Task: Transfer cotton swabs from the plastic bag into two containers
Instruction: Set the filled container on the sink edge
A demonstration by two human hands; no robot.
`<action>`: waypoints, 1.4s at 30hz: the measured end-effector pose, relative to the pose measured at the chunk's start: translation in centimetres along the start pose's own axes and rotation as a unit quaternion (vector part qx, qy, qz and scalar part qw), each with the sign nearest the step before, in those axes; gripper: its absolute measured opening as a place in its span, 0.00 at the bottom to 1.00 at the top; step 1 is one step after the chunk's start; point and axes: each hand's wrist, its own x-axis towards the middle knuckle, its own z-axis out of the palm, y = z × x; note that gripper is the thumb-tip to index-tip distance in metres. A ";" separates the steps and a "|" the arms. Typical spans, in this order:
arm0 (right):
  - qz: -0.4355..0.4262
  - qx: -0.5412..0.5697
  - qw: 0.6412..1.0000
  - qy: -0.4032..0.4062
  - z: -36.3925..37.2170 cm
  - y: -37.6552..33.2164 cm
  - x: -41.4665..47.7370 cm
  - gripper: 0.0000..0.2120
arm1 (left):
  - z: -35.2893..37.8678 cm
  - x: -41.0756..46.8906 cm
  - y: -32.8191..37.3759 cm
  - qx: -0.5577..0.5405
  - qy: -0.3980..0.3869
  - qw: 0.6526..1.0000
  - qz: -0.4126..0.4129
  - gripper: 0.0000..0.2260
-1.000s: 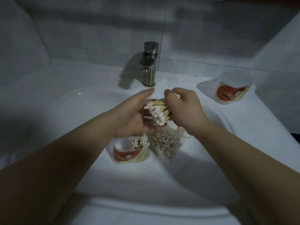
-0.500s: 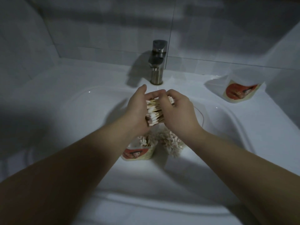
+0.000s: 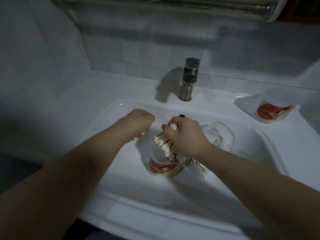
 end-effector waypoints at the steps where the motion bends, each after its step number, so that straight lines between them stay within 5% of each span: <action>1: 0.013 0.002 1.000 -0.012 0.5 0.2 -0.1 0.13 | 0.5 0.4 -0.6 -0.001 -0.005 1.000 -0.023 0.07; 5: 0.076 0.028 0.995 -0.056 1.8 0.8 0.0 0.14 | 1.8 1.5 -2.0 -0.010 -0.041 0.998 -0.043 0.02; 11: 0.088 -0.048 0.991 -0.084 2.0 1.6 1.1 0.14 | 2.2 2.8 -3.4 -0.031 -0.109 0.993 -0.035 0.24; 16: 0.068 -0.108 0.988 -0.092 2.8 1.9 1.5 0.13 | 2.2 3.0 -3.8 -0.059 -0.102 0.993 0.022 0.16; 24: 0.053 -0.137 0.988 -0.049 4.2 1.8 1.5 0.13 | 2.0 2.9 -3.6 -0.067 -0.131 0.988 0.037 0.25; 32: -0.026 -0.216 0.976 -0.009 5.3 0.9 -0.1 0.14 | 1.6 2.6 -3.6 -0.049 -0.137 0.989 0.030 0.22; 38: -0.087 -0.294 0.950 -0.058 3.9 1.3 -2.2 0.27 | 1.7 2.8 -3.7 -0.071 -0.133 0.988 0.025 0.22; 42: -0.108 -0.281 0.937 -0.178 2.8 2.0 -3.8 0.44 | 1.7 3.1 -3.8 -0.075 -0.135 0.988 0.027 0.20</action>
